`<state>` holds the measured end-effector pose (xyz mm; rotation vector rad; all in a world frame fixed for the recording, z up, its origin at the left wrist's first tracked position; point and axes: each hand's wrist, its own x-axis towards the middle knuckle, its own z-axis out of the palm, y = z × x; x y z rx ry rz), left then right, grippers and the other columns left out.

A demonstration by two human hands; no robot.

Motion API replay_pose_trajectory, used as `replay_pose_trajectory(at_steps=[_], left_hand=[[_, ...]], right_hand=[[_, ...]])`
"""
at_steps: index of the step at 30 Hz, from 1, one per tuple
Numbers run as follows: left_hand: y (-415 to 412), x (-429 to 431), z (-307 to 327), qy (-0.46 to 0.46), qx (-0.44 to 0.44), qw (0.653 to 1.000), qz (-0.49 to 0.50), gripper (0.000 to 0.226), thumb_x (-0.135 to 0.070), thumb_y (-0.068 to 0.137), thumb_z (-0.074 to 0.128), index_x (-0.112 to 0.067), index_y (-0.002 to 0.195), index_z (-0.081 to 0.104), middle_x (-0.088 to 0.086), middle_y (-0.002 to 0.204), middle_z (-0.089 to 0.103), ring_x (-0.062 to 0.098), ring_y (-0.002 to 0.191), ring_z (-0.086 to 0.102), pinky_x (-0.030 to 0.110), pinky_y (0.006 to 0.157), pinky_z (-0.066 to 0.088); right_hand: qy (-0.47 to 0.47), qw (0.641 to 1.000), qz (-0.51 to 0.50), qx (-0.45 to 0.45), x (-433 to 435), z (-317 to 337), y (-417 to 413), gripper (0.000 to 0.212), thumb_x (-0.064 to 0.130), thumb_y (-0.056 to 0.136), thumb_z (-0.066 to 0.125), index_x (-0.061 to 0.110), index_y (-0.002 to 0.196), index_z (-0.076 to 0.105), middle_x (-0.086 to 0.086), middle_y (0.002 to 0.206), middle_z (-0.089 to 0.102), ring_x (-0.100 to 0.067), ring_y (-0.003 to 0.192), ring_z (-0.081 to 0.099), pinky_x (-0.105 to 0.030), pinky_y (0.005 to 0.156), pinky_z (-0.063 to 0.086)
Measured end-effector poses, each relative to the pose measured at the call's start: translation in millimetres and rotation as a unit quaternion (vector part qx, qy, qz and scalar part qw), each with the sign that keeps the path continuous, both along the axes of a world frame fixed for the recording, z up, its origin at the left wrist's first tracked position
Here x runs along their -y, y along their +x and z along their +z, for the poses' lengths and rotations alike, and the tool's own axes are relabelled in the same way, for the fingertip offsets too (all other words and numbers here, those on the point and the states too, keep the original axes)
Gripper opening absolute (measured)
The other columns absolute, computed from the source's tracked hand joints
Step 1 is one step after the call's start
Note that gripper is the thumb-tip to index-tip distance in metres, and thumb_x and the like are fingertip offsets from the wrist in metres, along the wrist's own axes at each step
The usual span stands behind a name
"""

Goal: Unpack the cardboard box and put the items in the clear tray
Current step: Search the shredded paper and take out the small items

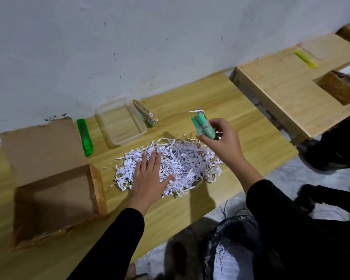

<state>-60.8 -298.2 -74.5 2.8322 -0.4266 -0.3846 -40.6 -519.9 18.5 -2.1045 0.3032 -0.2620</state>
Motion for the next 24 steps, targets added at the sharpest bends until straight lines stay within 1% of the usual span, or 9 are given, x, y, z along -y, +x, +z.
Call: replay_pose_trajectory(at_steps=[3,6,8,11,13,15,18,21,24], left_hand=[[0.9,1.0,1.0,-0.012,-0.003,1.0,0.007,0.089,-0.077,0.079,0.01,-0.024,0.149,-0.008,-0.003,0.158,-0.01,0.019,0.145,-0.014,0.036,0.116,-0.009],[2.2,0.4,4.6,-0.072,0.0,0.997,0.027,0.079,-0.063,0.088,0.038,-0.024,0.149,0.01,-0.003,0.159,0.006,0.018,0.146,-0.004,0.036,0.117,-0.004],[1.7,-1.2,6.2,-0.124,0.018,0.991,0.048,0.072,-0.055,0.089,0.046,-0.022,0.147,0.021,-0.002,0.157,0.018,0.018,0.146,0.006,0.037,0.118,0.002],[0.5,-3.8,9.5,-0.211,0.071,0.971,0.087,0.063,-0.05,0.089,0.039,-0.016,0.142,0.034,0.004,0.151,0.033,0.023,0.142,0.022,0.042,0.116,0.018],[1.9,-5.8,12.6,-0.237,0.116,0.962,0.074,0.058,-0.043,0.089,0.031,-0.013,0.139,0.039,0.006,0.148,0.038,0.023,0.14,0.028,0.042,0.115,0.023],[4.1,-6.2,13.3,-0.243,0.123,0.962,0.007,0.054,-0.032,0.091,0.028,-0.015,0.142,0.036,0.003,0.15,0.036,0.018,0.14,0.027,0.038,0.117,0.02],[5.0,-5.9,10.7,-0.213,0.056,0.969,-0.113,0.058,-0.022,0.088,0.028,-0.021,0.146,0.024,-0.004,0.154,0.025,0.007,0.142,0.017,0.035,0.12,0.012],[8.7,-11.2,2.0,-0.169,0.03,0.978,-0.118,0.061,-0.013,0.09,0.039,-0.023,0.147,0.021,-0.005,0.155,0.024,0.009,0.143,0.018,0.032,0.12,0.009],[11.8,-16.0,-0.1,-0.164,0.032,0.981,-0.103,0.058,-0.015,0.091,0.042,-0.023,0.146,0.024,-0.004,0.154,0.027,0.011,0.142,0.021,0.031,0.119,0.011]], right_hand=[[0.007,1.0,-0.001,-0.011,-1.8,-1.3,2.5,0.044,0.026,0.068,0.078,0.017,0.107,0.06,-0.005,0.103,0.065,-0.017,0.09,0.062,-0.029,0.071,0.054],[0.005,0.998,0.032,-0.046,-8.4,-8.1,-0.6,0.05,0.023,0.067,0.079,0.012,0.112,0.06,-0.009,0.105,0.064,-0.02,0.091,0.063,-0.034,0.076,0.057],[-0.017,0.995,0.073,-0.073,-15.0,-14.7,-5.1,0.05,0.018,0.067,0.08,0.008,0.112,0.06,-0.013,0.104,0.063,-0.025,0.089,0.062,-0.036,0.077,0.056],[-0.077,0.979,0.146,-0.121,-25.3,-29.5,-10.0,0.056,0.018,0.065,0.081,0.007,0.116,0.06,-0.012,0.105,0.061,-0.023,0.089,0.06,-0.03,0.078,0.05],[-0.126,0.963,0.195,-0.135,-31.0,-39.2,-12.0,0.056,0.019,0.064,0.081,0.009,0.116,0.061,-0.011,0.108,0.06,-0.022,0.095,0.057,-0.026,0.08,0.044],[-0.158,0.949,0.238,-0.133,-36.0,-46.4,-14.0,0.055,0.019,0.064,0.081,0.01,0.115,0.062,-0.012,0.109,0.06,-0.024,0.099,0.056,-0.03,0.083,0.045],[-0.186,0.94,0.265,-0.111,-40.1,-50.1,-15.6,0.054,0.021,0.063,0.081,0.009,0.113,0.063,-0.013,0.108,0.061,-0.028,0.101,0.056,-0.036,0.086,0.046],[-0.193,0.938,0.271,-0.101,-38.6,-49.7,-15.7,0.054,0.02,0.064,0.08,0.009,0.114,0.063,-0.014,0.109,0.061,-0.029,0.1,0.057,-0.037,0.087,0.046],[-0.175,0.941,0.266,-0.117,-34.1,-50.0,-17.0,0.057,0.02,0.063,0.082,0.01,0.116,0.061,-0.013,0.111,0.058,-0.026,0.1,0.055,-0.037,0.087,0.047]])
